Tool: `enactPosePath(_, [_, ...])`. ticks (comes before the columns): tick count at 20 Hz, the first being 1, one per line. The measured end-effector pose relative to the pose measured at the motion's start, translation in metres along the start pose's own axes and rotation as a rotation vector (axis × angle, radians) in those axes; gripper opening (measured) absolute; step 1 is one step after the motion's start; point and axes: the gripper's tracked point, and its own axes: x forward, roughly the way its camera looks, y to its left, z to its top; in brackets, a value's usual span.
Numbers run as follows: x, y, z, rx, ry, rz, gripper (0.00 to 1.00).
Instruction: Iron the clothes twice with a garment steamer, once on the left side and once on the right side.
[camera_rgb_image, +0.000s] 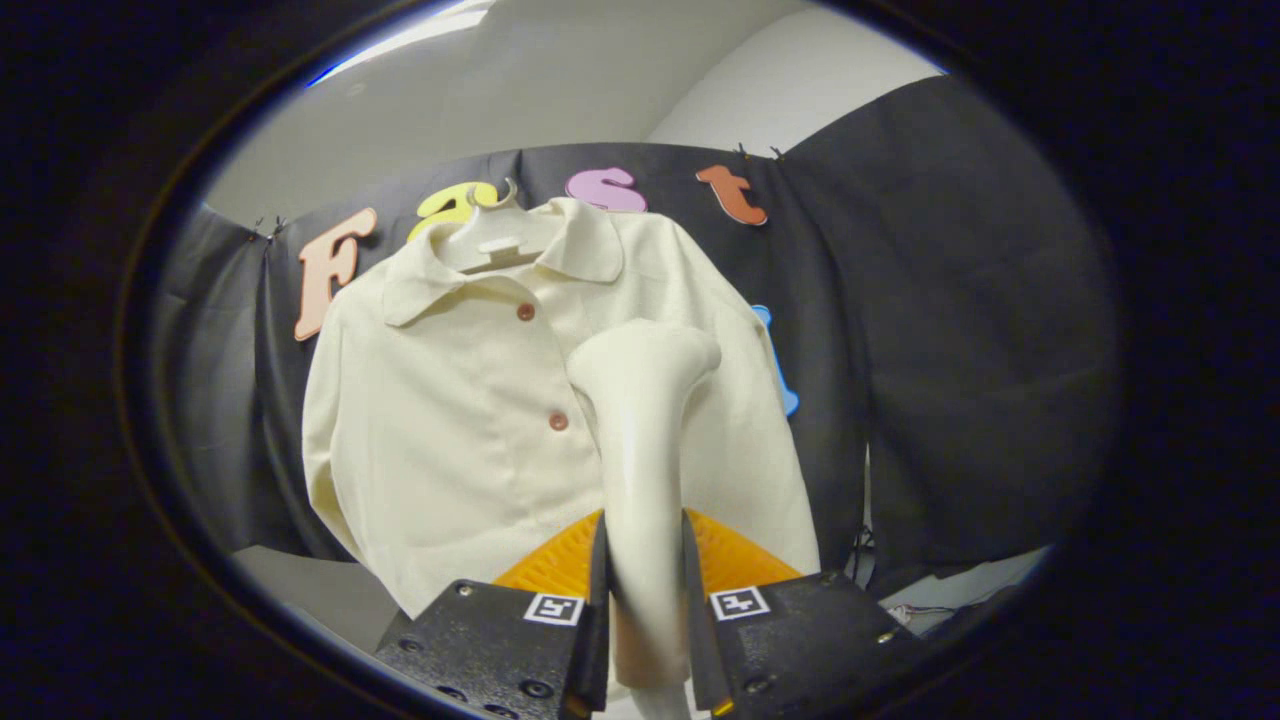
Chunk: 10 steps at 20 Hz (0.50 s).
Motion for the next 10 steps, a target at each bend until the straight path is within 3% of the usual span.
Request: enactPosePath(10, [-0.005,-0.022,-0.056,0.074,0.067,0.004,0.32])
